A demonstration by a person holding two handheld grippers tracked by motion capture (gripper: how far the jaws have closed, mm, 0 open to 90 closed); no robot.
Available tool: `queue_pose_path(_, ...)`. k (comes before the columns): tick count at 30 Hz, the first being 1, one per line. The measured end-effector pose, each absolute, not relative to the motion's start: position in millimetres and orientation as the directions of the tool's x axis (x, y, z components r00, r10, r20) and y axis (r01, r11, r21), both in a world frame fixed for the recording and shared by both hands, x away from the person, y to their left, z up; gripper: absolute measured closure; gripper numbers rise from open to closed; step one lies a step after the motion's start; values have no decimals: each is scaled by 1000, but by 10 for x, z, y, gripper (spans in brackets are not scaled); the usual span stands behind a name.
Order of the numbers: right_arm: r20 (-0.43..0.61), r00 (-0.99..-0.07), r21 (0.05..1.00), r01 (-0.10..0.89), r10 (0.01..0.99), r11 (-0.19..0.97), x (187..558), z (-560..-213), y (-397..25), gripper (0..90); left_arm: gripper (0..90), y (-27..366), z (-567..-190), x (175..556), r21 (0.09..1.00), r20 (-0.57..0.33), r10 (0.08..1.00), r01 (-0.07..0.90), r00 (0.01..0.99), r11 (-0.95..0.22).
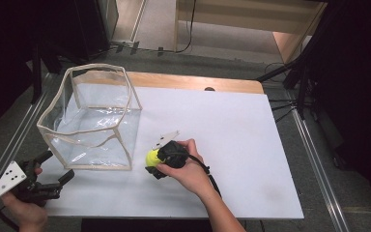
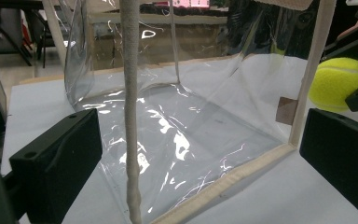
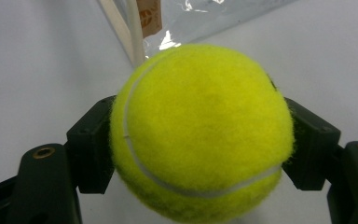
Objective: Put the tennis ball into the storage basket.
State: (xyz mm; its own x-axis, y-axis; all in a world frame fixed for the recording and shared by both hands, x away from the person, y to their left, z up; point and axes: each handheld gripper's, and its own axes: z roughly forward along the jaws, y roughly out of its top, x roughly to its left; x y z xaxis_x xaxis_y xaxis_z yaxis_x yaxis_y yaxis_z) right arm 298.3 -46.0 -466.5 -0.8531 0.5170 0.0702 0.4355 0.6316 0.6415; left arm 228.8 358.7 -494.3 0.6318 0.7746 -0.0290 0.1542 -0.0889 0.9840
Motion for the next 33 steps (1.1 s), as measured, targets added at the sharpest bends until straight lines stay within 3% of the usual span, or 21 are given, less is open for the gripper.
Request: queue_pose_path(33, 64, -876, 677, 389, 478, 624, 3154, -4106, -376, 229, 0, 3588, -4943, 2291, 984, -33, 773, 156, 633, -86)
